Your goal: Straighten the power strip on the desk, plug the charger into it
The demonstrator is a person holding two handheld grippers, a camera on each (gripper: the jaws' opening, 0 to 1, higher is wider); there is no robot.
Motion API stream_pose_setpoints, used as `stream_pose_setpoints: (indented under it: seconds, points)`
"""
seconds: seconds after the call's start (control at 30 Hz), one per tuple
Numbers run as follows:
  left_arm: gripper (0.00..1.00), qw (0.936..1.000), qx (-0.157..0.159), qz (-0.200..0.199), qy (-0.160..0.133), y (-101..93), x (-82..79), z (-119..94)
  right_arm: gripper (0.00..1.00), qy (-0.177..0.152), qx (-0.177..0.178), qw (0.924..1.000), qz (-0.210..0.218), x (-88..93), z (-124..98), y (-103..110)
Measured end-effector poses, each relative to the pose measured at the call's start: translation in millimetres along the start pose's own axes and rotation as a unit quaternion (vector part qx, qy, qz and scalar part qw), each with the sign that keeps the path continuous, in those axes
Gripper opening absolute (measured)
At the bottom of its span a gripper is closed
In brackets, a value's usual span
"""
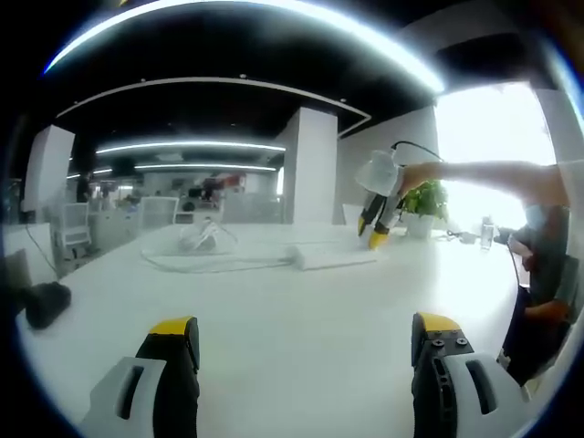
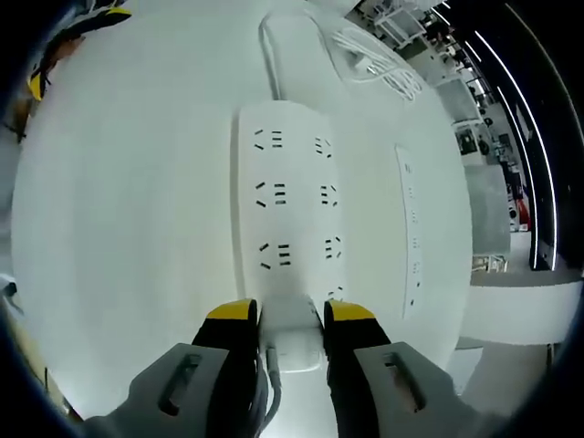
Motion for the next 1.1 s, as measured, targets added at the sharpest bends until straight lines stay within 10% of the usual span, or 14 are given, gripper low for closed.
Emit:
stream_pose_setpoints:
  seconds: [0.87, 1.1]
  points:
    - [0.99, 1.0, 0.0, 0.0, -0.004, -2.4, -0.6, -9, 0.96, -0.04, -0.044, 0.9981, -0.014, 6.1, -18, 21]
    - [0.99, 1.0, -0.003, -0.001, -0.003, -0.5, 0.3, -11, 0.95, -0.046, -0.059, 0.9972, -0.011, 8.6, -18, 23]
Point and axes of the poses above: the point that each gripper's makers call its tool centre point, and the gripper's own axes: z roughly forward along the fingers, y roughly to its left, x roughly out of its underside, the point moved 5 cm from there along -z, roughly backward along the fingers, and after that the axes turned 1 degree about -z, right-handed, at the moved point
